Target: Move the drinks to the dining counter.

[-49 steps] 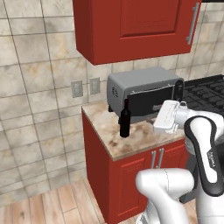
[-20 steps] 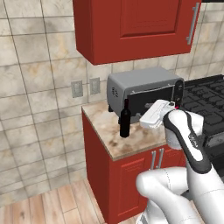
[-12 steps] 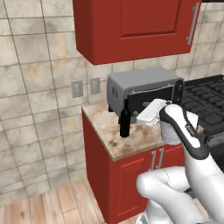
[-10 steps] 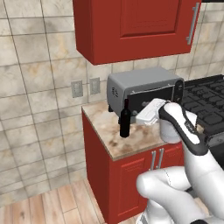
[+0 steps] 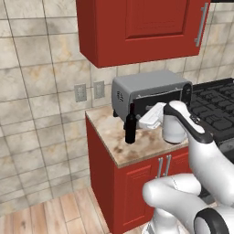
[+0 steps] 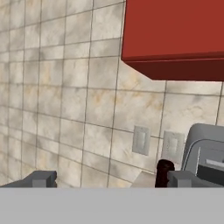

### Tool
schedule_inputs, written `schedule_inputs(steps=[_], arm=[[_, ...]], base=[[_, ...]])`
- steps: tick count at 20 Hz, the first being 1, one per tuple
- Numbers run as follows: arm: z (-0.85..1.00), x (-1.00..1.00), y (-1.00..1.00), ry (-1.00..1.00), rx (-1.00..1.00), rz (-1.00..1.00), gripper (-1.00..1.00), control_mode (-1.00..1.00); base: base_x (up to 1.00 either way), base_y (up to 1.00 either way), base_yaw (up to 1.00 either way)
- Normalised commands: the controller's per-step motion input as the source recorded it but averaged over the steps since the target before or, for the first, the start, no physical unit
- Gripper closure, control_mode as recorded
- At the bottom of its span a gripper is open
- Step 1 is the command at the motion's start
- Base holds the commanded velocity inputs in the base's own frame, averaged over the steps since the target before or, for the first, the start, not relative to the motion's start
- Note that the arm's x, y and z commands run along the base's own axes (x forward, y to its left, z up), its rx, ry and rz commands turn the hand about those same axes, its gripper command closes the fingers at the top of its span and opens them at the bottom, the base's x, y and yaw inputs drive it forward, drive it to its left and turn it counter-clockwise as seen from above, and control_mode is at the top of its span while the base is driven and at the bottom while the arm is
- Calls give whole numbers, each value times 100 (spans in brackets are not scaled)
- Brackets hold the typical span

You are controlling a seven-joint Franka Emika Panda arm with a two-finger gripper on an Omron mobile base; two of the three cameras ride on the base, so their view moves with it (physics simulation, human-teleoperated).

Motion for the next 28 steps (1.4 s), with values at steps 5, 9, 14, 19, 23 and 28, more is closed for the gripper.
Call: schedule_inputs(steps=[5, 9, 14, 19, 23, 28], arm=[[-15, 28, 0, 0, 0, -1, -100, -100], [-13, 29, 0, 0, 0, -1, -100, -100], [-12, 26, 0, 0, 0, -2, -100, -100], [-9, 22, 3, 0, 0, -1, -100, -100], [-7, 21, 10, 0, 0, -1, -100, -100], [-8, 26, 7, 0, 0, 0, -100, -100]], base=[[0, 0, 0], [0, 0, 0], [0, 0, 0], [0, 0, 0], [0, 0, 0], [0, 0, 0]])
